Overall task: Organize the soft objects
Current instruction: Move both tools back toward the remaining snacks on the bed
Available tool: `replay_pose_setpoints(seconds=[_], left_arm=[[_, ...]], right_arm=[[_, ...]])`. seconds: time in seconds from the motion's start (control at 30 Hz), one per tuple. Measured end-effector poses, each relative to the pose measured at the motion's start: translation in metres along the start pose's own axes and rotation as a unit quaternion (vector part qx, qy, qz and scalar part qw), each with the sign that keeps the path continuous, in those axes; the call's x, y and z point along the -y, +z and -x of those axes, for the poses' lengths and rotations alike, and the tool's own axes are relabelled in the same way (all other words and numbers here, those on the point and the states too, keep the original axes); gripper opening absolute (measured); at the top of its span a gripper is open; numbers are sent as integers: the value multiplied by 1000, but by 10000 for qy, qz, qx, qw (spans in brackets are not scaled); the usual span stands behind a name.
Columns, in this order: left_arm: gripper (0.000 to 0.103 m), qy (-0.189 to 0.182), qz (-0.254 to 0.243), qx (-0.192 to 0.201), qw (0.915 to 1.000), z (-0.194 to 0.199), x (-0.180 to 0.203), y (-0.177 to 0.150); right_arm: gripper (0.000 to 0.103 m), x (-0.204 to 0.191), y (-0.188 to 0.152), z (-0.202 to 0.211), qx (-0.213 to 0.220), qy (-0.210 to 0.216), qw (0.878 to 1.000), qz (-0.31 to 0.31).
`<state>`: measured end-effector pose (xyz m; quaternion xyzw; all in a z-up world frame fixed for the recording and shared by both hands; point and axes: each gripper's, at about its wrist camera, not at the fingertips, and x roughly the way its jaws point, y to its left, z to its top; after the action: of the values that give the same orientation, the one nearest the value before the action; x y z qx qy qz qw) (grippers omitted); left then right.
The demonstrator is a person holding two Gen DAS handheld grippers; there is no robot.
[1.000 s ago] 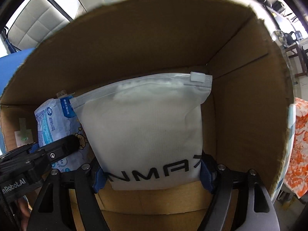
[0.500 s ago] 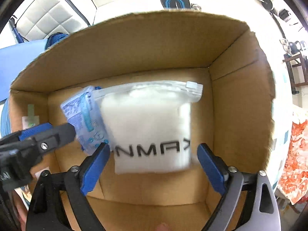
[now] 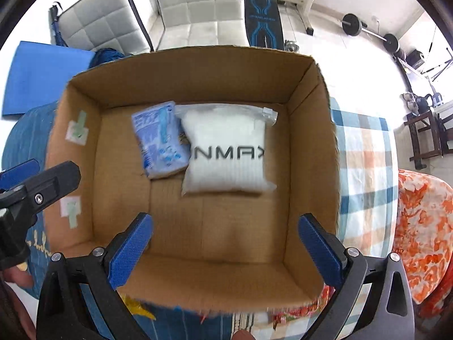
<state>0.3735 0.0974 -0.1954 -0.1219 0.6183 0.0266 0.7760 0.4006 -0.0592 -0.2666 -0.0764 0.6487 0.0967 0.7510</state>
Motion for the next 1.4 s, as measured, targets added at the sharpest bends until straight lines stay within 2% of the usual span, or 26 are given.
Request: replay_pose_setpoints(seconds=[0.1, 0.17, 0.37, 0.63, 0.8, 0.93, 1.03, 1.13, 1.3, 1.4], left_arm=[[100, 45, 180, 264, 9995, 14, 1, -13], [100, 126, 241, 390, 9989, 22, 1, -22], [100, 347, 5, 901, 9953, 62, 18, -55], [100, 334, -163, 1159, 9926, 100, 35, -90], [100, 337, -145, 1240, 9916, 114, 37, -102], [100, 428, -34, 1120, 9928, 110, 30, -108], [100, 487, 97, 867, 9950, 92, 19, -118], [100, 478, 297, 472, 9973, 63, 4, -137], [100, 435, 653, -301, 9965, 1, -18, -162], [100, 437, 762, -664, 9939, -31, -26, -171]], right_arm=[[103, -6, -18, 18, 179, 1, 9998, 29], [103, -1, -16, 23, 281, -5, 9996, 72], [103, 1, -50, 67, 641, 33, 9979, 130], [103, 11, -92, 116, 999, 179, 9948, 117], [103, 16, -106, 131, 1075, 303, 9937, 122], [103, 27, -112, 128, 956, 433, 9945, 33], [103, 40, -121, 110, 656, 528, 9964, -88], [103, 51, -135, 87, 413, 502, 9978, -159], [103, 65, -159, 33, -215, 742, 9964, -351], [103, 87, -173, 4, -421, 535, 9959, -596]])
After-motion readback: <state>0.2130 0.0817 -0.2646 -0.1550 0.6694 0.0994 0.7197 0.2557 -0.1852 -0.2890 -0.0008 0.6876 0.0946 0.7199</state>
